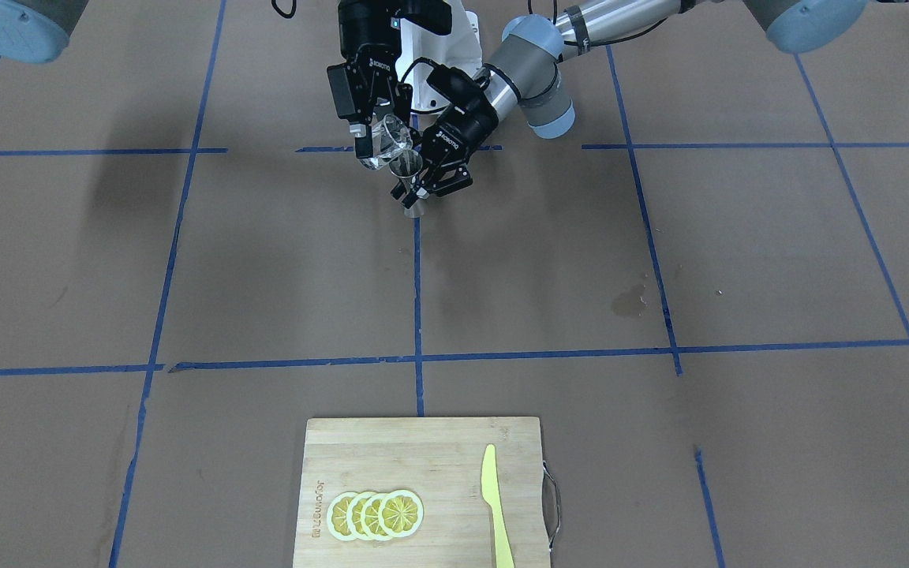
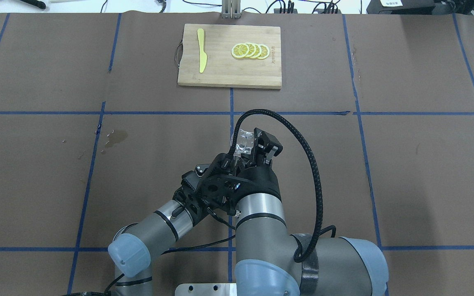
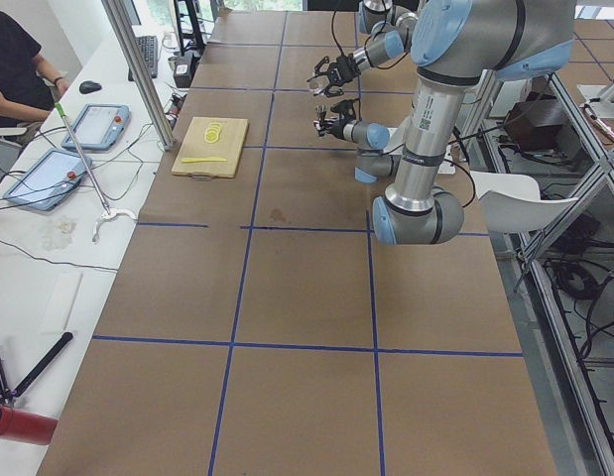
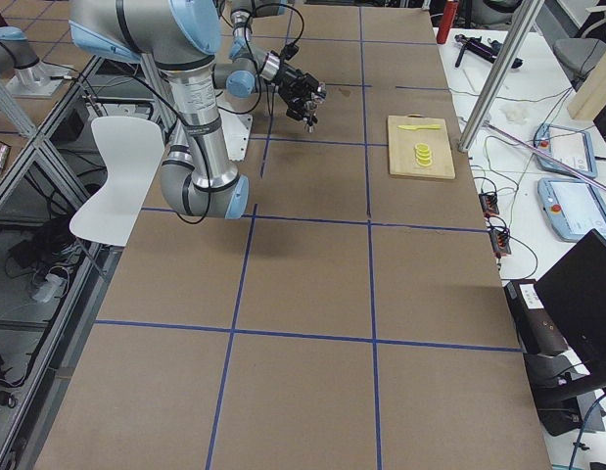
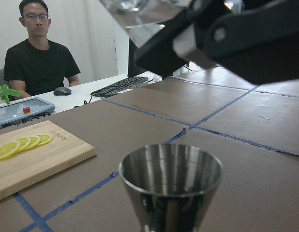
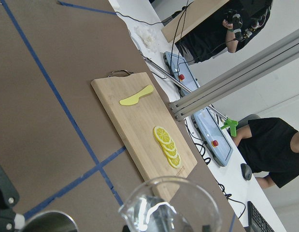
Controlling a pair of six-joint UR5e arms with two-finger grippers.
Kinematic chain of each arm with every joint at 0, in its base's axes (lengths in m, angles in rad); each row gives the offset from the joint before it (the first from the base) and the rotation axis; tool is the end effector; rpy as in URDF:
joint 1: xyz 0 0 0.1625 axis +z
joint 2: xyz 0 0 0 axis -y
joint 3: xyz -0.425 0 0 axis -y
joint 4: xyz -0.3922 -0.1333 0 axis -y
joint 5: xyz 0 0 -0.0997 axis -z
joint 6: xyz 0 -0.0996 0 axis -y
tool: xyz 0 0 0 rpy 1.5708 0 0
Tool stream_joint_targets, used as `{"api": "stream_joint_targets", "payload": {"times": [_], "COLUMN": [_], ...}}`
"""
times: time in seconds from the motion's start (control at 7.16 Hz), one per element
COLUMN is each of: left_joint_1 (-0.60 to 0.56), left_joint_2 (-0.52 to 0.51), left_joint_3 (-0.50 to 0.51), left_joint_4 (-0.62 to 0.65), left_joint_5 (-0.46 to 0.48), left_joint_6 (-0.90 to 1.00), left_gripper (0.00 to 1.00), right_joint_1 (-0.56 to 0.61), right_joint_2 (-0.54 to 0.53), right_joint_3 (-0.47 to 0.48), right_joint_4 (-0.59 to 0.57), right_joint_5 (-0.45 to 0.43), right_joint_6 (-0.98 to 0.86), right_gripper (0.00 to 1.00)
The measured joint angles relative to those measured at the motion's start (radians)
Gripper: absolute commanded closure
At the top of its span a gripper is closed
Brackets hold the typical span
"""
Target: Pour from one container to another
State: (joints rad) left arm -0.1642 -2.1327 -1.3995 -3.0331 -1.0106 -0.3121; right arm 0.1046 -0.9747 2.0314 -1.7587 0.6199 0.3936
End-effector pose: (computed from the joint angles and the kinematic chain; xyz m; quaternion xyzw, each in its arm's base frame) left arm 0.6033 -0.2887 0.2536 0.6274 0.4735 0.1116 0.6080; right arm -0.5147 -0.2696 0.1339 0.5566 -0.0517 -0.2465 0.7917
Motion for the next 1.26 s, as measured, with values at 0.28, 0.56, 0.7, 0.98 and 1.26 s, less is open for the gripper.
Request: {"api": "stream_joint_targets", "payload": {"times": [0.28, 0.56, 0.7, 0.98, 1.26], "left_joint_1": [0.0, 0.0, 0.0, 0.0, 0.0], "left_joint_2": [-0.01, -0.017, -0.017, -0.018, -0.018], "left_joint_3": [0.012, 0.015, 0.016, 0.016, 0.017], "left_joint_4": [0.002, 0.003, 0.003, 0.004, 0.005], "left_joint_5": [0.0, 0.004, 0.006, 0.01, 0.019], "left_joint_6": [0.004, 0.007, 0.008, 0.008, 0.008], "left_gripper": [1.0, 1.0, 1.0, 1.0, 1.0], "right_joint_1": [0.0, 0.0, 0.0, 0.0, 0.0], "right_joint_2": [0.003, 0.004, 0.004, 0.004, 0.006], "right_joint_3": [0.001, 0.001, 0.001, 0.004, 0.01], "right_joint_4": [-0.03, -0.039, -0.042, -0.069, -0.11], "right_joint_5": [0.001, 0.0, 0.0, -0.001, -0.001], "right_joint_6": [-0.04, -0.077, -0.098, -0.13, -0.155], "right_gripper": [1.0, 1.0, 1.0, 1.0, 1.0]}}
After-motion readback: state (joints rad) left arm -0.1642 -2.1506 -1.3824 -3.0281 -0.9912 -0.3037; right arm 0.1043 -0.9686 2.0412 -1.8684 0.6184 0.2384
